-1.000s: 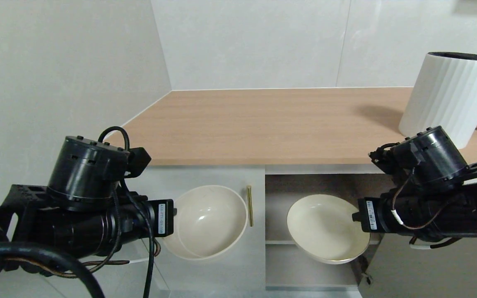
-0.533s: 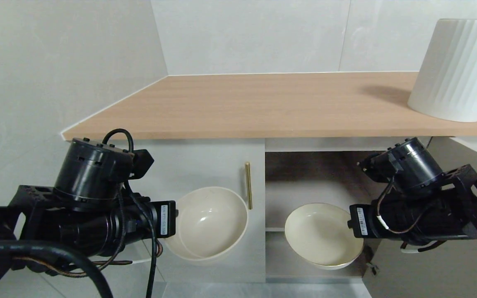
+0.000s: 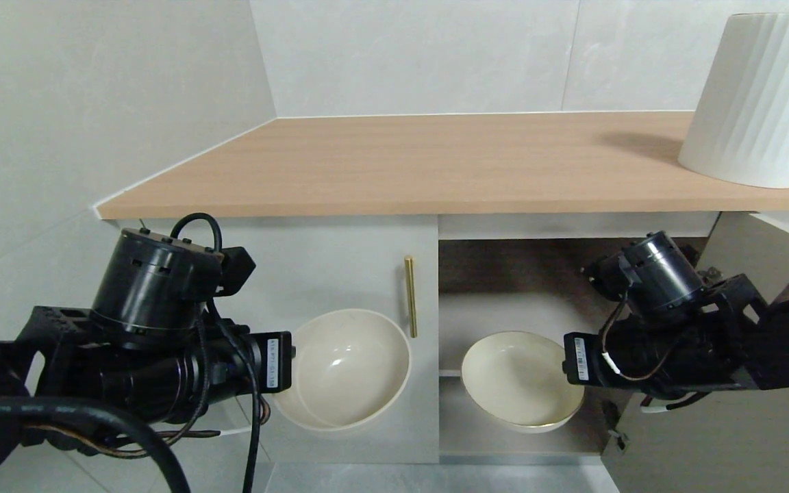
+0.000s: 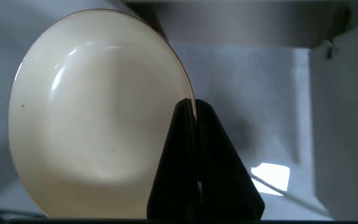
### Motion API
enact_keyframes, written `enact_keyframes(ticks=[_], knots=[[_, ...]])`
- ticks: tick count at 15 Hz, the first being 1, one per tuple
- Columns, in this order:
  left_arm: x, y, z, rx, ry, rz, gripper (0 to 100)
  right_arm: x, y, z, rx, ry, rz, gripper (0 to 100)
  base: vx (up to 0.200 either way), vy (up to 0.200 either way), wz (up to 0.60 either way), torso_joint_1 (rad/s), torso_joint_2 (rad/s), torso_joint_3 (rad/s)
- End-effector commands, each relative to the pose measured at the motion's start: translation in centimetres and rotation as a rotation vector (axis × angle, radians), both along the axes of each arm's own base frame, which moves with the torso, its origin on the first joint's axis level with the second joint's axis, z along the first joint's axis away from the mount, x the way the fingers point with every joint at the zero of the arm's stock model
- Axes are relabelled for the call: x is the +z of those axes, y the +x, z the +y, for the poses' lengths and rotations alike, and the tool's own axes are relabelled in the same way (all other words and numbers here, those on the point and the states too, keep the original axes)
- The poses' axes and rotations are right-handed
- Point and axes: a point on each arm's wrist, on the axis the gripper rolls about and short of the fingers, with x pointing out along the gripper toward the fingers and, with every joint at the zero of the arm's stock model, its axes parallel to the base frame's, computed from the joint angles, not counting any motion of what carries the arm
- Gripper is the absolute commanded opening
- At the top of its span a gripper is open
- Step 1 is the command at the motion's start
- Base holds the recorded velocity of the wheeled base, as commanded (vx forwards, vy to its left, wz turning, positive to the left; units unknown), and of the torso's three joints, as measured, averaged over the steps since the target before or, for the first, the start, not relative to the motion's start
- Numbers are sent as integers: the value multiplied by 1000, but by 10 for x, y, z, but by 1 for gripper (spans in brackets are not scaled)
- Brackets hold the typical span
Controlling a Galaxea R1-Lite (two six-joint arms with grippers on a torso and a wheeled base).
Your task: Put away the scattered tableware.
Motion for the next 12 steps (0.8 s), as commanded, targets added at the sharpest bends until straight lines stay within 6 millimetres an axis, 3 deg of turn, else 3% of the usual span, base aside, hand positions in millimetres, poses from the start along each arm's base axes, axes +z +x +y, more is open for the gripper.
enact_keyframes(ticks=[1,3,7,12], knots=[[-1,1,-1,0,1,3,0,-25,35,1,-58,-9,13,0,0,0,0,0,0,0],[0,1,-1,1,0,0,0,-49,71,-3,-122,-26,41,0,0,0,0,0,0,0],[0,1,-1,2,0,-2,0,-92,122,-1,-207,-87,63,0,0,0,0,0,0,0],[0,1,-1,2,0,-2,0,-134,167,11,-312,-187,7,0,0,0,0,0,0,0]])
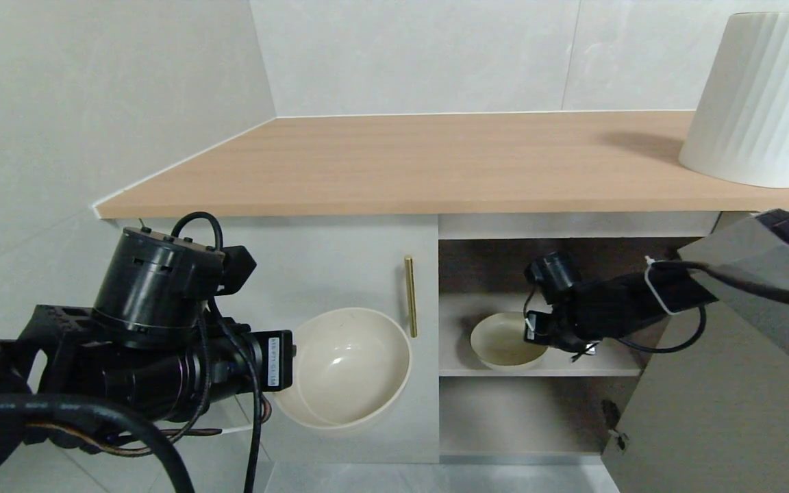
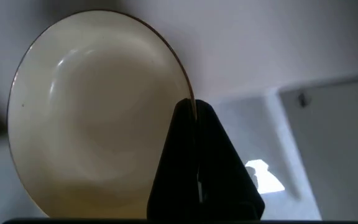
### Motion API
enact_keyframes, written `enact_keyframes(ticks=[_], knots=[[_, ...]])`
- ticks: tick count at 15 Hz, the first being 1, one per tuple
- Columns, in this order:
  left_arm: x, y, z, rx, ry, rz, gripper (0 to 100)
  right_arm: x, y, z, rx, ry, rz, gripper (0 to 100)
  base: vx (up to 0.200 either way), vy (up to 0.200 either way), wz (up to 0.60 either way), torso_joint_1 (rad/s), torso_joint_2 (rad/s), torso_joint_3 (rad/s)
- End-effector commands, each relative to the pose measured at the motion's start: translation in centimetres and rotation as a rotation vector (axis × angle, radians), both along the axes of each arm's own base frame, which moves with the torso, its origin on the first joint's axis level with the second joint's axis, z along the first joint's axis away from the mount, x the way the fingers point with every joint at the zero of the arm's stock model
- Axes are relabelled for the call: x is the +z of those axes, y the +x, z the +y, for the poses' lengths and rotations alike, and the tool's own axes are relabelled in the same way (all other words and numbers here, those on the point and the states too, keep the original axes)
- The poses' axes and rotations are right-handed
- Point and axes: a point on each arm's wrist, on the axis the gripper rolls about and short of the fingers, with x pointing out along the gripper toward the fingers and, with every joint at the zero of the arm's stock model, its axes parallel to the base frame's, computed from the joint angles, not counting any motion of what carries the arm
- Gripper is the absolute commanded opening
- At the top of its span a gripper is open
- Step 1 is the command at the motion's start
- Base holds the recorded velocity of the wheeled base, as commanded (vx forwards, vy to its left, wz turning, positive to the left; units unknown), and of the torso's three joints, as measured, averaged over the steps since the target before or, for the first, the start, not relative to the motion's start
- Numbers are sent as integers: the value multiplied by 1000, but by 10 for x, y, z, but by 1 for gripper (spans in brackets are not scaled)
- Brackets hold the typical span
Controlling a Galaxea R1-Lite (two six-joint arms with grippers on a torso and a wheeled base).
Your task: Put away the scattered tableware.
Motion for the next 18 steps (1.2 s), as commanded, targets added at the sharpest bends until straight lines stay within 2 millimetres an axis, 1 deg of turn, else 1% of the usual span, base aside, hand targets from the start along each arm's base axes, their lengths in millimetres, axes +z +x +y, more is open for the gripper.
enact_keyframes(ticks=[1,2,5,7,8,10,12,15,18], knots=[[0,0,0,0,-1,-2,0,-38,24,2,-30,-27,27,0,0,0,0,0,0,0],[0,0,0,0,-1,-1,0,-42,32,4,-38,-21,14,0,0,0,0,0,0,0],[-1,1,0,2,1,2,0,-55,47,6,-70,-47,-10,0,0,0,0,0,0,0],[-1,1,0,0,2,3,0,-67,54,1,-99,-50,-5,0,0,0,0,0,0,0],[-1,1,0,2,2,3,0,-69,58,-1,-112,-49,-11,0,0,0,0,0,0,0],[-1,1,0,2,2,3,0,-67,64,-7,-133,-44,-27,0,0,0,0,0,0,0],[-1,1,0,2,2,3,0,-66,64,-8,-145,-38,-32,0,0,0,0,0,0,0],[-1,1,-1,0,2,5,0,-60,62,-10,-169,-57,-45,0,0,0,0,0,0,0],[-1,1,0,2,2,3,0,-56,55,-12,-171,-59,-33,0,0,0,0,0,0,0]])
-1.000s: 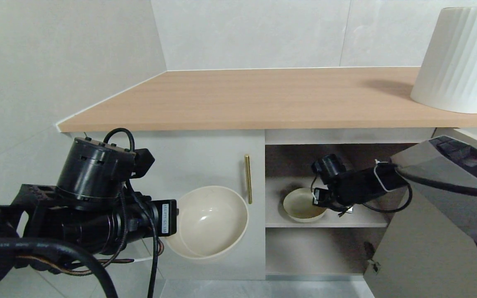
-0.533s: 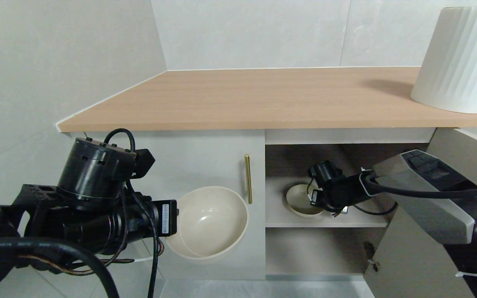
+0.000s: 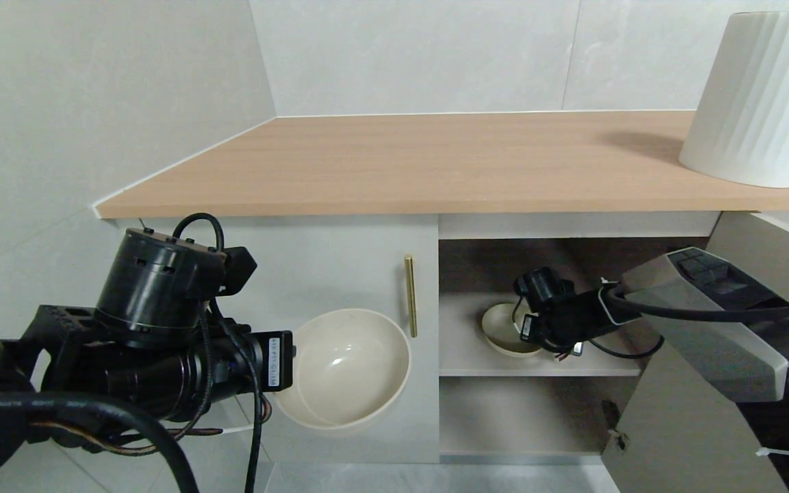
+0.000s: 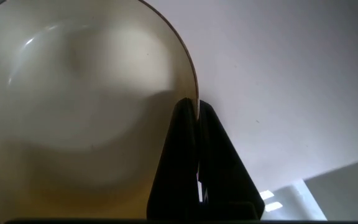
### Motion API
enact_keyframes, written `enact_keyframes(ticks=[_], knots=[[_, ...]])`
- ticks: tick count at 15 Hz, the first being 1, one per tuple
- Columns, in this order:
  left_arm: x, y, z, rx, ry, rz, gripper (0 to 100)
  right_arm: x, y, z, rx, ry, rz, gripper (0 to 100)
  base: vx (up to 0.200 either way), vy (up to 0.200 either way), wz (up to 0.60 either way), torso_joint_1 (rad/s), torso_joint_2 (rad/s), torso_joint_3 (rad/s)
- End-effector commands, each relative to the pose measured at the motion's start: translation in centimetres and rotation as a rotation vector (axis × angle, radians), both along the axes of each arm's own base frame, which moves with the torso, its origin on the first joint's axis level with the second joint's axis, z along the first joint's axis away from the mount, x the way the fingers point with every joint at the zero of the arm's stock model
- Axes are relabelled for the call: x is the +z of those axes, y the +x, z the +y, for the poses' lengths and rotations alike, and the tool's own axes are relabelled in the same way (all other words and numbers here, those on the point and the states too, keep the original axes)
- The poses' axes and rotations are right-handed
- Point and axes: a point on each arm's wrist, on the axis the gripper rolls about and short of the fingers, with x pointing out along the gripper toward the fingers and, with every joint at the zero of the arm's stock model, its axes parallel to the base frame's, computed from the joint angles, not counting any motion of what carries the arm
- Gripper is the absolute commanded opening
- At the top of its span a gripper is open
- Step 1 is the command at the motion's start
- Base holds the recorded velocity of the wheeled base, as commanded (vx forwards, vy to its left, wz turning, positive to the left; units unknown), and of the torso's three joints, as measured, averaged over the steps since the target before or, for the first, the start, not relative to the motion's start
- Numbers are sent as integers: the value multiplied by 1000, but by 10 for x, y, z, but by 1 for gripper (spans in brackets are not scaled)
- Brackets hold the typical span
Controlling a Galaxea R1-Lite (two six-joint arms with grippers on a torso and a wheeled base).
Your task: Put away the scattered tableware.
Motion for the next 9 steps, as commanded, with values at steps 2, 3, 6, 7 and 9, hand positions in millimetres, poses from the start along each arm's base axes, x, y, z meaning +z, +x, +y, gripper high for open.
enact_keyframes(ticks=[2,3,6,7,9], knots=[[0,0,0,1,-1,0,0,5,-8,-2,4,-4,16,0,0,0,0,0,0,0],[0,0,0,1,-1,0,0,6,-9,-2,4,-4,16,0,0,0,0,0,0,0],[0,0,0,1,-1,0,0,7,-9,-2,3,-2,11,100,0,0,0,0,0,0],[0,0,0,1,-1,0,0,8,-9,-2,3,-1,8,100,0,0,0,0,0,0],[0,0,0,0,1,1,0,30,-18,-4,8,11,-10,100,0,0,0,0,0,0]])
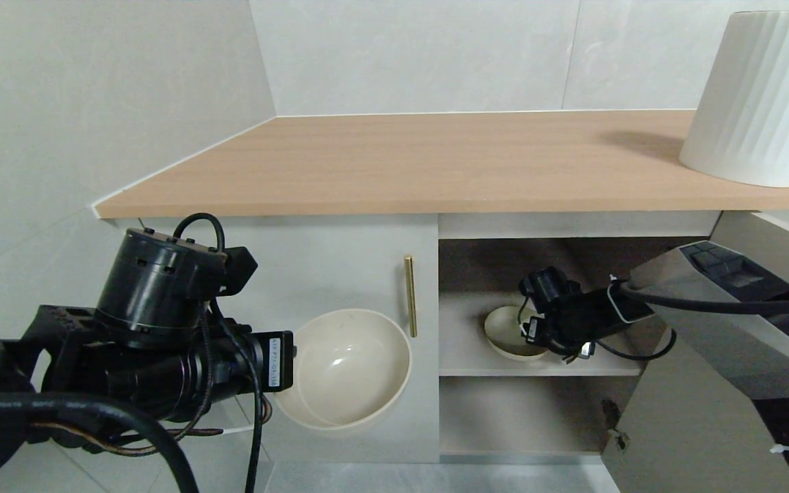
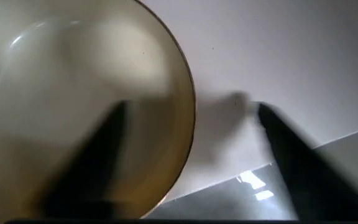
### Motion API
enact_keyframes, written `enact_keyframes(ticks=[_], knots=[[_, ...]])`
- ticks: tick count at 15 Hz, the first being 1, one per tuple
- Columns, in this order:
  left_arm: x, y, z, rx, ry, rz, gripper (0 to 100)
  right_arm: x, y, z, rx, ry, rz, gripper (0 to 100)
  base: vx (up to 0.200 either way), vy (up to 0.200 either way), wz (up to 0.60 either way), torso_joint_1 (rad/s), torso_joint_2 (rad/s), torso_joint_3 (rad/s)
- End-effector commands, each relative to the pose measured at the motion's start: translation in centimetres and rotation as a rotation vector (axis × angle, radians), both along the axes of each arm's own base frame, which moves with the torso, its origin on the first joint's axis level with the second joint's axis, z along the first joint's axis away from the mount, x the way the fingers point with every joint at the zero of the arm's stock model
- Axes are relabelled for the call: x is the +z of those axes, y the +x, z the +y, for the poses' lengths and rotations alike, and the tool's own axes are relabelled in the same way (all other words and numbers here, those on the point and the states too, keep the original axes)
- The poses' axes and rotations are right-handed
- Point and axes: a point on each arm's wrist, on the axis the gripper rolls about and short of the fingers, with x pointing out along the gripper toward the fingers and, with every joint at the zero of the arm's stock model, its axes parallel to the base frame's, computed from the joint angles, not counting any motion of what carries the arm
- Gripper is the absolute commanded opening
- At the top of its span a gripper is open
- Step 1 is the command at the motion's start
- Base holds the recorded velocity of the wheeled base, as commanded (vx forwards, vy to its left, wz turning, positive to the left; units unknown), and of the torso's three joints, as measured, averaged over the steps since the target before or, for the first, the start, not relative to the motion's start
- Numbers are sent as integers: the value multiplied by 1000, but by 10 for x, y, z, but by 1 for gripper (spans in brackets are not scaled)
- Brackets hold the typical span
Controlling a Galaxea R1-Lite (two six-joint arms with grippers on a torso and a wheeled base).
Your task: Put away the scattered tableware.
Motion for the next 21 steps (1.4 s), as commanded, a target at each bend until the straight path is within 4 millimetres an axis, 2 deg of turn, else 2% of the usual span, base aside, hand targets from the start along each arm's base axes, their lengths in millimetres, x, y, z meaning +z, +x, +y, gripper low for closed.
enact_keyframes(ticks=[1,3,5,6,8,10,11,14,21], knots=[[-1,0,0,0,4,4,0,36,-18,0,18,21,-33,100,0,0,0,0,0,0],[-11,1,-2,-22,45,37,0,68,-54,17,133,77,-30,100,0,0,0,0,0,0],[-32,0,-13,-113,138,90,0,96,-91,29,267,88,-29,100,0,0,0,0,0,0],[-37,0,-20,-137,151,103,0,106,-104,30,312,92,-34,100,0,0,0,0,0,0],[-53,3,-34,-155,198,128,0,143,-146,30,484,166,-56,100,0,0,0,0,0,0],[-72,9,-50,-192,230,132,0,158,-184,28,693,200,-43,100,0,0,0,0,0,0],[-77,11,-58,-218,239,114,0,159,-195,33,758,214,-34,100,0,0,0,0,0,0],[-78,14,-69,-234,202,54,0,154,-204,45,822,228,-3,100,0,0,0,0,0,0],[-70,10,-81,-240,172,-37,0,122,-206,68,872,198,101,100,0,0,0,0,0,0]])
